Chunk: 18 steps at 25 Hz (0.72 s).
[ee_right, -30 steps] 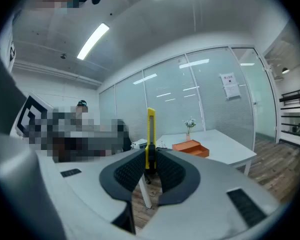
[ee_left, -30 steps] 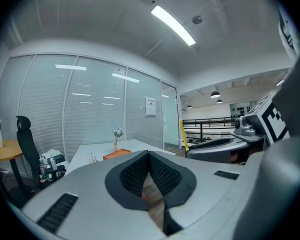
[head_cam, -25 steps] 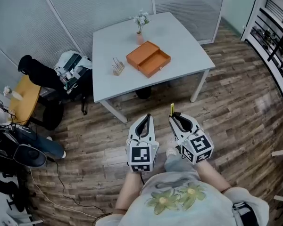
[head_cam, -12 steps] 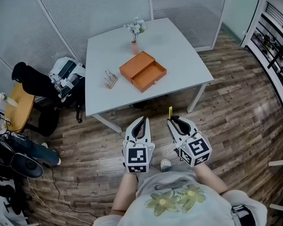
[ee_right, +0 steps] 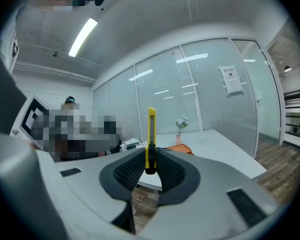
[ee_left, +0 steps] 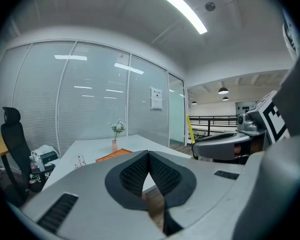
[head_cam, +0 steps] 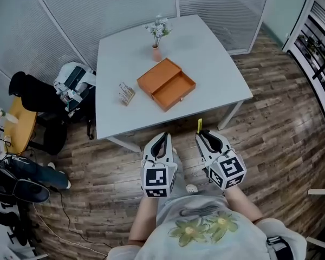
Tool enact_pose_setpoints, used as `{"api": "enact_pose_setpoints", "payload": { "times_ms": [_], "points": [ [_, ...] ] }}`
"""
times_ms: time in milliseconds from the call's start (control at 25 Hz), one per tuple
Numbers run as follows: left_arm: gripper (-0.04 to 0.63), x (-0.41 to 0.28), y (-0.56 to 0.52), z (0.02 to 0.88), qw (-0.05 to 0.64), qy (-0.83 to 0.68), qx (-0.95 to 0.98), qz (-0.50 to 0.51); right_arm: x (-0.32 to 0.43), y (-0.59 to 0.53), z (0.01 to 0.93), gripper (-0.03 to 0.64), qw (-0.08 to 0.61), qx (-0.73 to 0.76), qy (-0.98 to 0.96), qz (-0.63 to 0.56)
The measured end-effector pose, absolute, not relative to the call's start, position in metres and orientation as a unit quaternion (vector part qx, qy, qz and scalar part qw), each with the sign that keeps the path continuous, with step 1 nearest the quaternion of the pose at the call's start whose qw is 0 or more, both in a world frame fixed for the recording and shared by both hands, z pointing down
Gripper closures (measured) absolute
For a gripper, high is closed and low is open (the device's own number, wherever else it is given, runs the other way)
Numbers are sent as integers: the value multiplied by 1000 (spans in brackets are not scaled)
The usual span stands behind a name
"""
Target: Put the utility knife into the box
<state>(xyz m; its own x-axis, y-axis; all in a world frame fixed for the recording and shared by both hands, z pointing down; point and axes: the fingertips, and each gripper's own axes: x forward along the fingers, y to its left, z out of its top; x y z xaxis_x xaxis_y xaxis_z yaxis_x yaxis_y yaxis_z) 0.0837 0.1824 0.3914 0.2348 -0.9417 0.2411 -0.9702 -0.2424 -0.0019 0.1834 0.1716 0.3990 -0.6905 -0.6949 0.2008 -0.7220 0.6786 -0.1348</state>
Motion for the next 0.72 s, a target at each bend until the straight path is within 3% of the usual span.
{"api": "enact_pose_setpoints", "payload": {
  "times_ms": [720],
  "points": [
    [595,-16,-20,400,76,-578,805,110,96,-31,399,545,84,423,-897,94]
  ]
}}
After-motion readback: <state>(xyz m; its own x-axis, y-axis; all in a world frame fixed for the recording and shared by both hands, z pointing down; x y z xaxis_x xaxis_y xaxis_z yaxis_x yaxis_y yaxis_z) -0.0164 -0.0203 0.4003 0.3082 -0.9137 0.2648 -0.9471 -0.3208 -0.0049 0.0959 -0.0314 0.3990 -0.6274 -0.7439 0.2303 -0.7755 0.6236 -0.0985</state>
